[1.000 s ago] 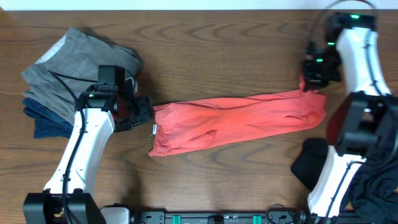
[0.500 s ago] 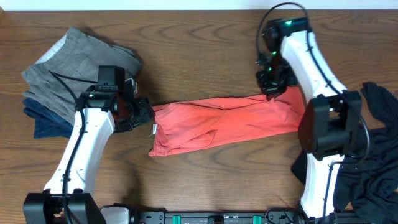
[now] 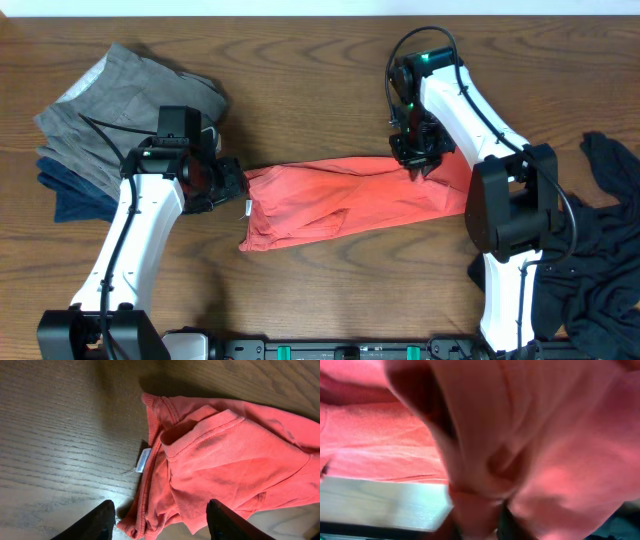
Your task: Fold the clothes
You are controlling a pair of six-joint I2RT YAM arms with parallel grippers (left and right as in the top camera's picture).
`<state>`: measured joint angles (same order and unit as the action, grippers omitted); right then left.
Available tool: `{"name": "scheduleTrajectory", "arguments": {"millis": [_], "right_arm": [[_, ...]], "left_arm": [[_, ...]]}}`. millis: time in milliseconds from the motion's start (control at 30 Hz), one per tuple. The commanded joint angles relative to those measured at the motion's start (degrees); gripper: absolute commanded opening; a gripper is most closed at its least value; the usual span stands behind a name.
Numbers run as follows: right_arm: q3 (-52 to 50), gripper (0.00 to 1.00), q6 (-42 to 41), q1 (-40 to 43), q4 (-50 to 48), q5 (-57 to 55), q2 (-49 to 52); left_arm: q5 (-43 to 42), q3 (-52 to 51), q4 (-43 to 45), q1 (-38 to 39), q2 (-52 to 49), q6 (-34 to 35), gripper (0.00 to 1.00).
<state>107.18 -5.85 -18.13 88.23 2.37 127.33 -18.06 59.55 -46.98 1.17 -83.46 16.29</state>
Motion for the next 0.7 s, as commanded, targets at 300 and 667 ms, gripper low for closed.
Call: {"name": "scheduleTrajectory", "arguments": {"millis": [300, 667], "right_arm": [[-0.13, 0.41, -1.42, 0.24, -0.76, 3.87, -1.44], [-0.13, 0.40, -11.10, 0.83, -0.15, -6.45, -1.44]], "left_arm": [[-0.37, 0.68, -1.25, -0.13, 0.20, -0.55, 0.66], [-6.14, -0.52, -3.06, -0.11, -1.73, -6.73, 0.91]]}}
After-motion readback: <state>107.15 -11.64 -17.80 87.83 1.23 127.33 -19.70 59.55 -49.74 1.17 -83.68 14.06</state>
